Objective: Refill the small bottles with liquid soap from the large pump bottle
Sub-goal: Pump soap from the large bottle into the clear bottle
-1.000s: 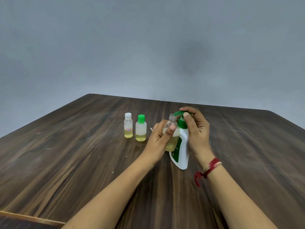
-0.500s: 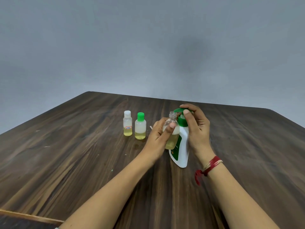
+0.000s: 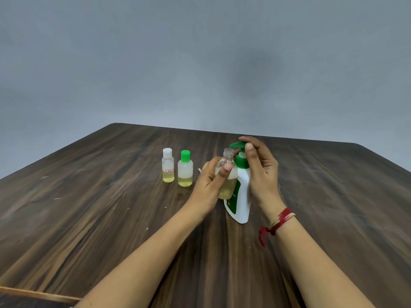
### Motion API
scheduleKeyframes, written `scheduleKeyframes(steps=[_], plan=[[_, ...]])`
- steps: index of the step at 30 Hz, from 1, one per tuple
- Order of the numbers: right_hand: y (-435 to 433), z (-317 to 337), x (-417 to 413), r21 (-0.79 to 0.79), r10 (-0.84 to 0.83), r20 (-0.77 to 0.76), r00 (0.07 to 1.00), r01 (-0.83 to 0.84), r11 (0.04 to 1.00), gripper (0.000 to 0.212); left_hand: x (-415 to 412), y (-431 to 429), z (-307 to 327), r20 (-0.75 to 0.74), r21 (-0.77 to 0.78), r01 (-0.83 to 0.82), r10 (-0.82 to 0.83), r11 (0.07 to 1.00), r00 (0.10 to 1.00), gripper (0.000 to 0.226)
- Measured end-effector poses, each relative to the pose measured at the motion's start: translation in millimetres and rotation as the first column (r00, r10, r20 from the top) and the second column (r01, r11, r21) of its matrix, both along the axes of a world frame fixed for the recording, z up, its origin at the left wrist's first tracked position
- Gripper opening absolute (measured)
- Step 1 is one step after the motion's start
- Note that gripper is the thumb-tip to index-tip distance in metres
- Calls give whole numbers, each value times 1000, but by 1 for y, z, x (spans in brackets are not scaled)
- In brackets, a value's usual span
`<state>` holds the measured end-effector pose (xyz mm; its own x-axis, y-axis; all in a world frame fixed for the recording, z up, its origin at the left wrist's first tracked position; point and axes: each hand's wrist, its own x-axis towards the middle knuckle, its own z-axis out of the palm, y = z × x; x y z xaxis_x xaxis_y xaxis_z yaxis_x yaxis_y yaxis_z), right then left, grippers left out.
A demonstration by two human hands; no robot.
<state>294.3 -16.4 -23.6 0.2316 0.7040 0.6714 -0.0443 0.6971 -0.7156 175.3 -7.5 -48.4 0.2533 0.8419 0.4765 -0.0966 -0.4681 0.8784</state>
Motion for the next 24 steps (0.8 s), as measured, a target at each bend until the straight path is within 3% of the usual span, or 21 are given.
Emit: scheduleKeyframes(steps=[24], plan=[[3, 0, -1, -9, -27, -4, 1000, 26, 1000, 14, -1, -1, -1, -5, -18, -2, 2, 1000, 1000, 55]])
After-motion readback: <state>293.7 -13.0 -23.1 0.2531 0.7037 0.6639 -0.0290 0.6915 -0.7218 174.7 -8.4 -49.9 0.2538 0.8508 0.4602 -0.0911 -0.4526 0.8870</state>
